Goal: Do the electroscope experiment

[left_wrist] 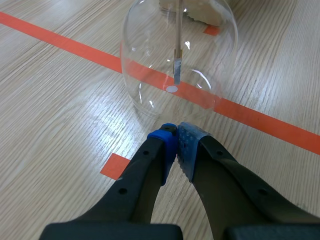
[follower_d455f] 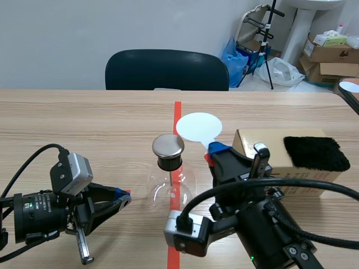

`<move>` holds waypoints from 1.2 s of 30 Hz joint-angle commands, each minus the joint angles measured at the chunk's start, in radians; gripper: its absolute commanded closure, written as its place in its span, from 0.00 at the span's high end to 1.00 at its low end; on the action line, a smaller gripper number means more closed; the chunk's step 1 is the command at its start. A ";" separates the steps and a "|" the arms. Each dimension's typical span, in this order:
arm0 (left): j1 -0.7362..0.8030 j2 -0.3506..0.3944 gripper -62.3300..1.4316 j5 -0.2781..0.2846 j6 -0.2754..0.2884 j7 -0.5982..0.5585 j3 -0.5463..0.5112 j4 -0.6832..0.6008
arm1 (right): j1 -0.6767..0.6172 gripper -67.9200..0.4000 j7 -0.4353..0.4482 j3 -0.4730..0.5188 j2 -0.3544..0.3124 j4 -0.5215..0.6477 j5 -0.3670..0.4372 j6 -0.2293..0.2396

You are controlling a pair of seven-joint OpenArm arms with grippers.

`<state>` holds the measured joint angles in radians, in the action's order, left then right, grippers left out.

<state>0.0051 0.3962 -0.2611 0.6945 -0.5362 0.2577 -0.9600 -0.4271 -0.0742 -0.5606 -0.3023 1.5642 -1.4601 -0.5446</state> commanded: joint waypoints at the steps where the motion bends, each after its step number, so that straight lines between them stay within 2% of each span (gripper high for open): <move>1: -0.008 -0.002 0.07 0.013 0.002 -0.021 -0.003 -0.022 | 0.011 0.02 -0.037 0.005 -0.008 0.009 -0.001 -0.011; 10: -0.008 -0.002 0.07 0.013 0.002 -0.021 -0.003 -0.022 | 0.011 0.02 -0.254 0.005 -0.008 0.009 -0.001 -0.011; 18: -0.008 -0.002 0.07 0.013 0.002 -0.021 -0.003 -0.022 | 0.011 0.02 -0.378 0.005 -0.008 0.009 -0.001 -0.011; 32: -0.008 -0.002 0.07 0.013 0.002 -0.021 -0.003 -0.022 | 0.011 0.02 -0.406 0.005 -0.008 0.009 -0.001 -0.011; 36: -0.008 -0.002 0.07 0.013 0.002 -0.021 -0.003 -0.022 | 0.011 0.02 -0.370 0.005 -0.008 0.009 -0.001 -0.011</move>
<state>0.0051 0.3962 -0.2611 0.6945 -0.5362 0.2577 -0.9600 -0.4271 -0.4488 -0.5606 -0.3023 1.5642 -1.4601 -0.5446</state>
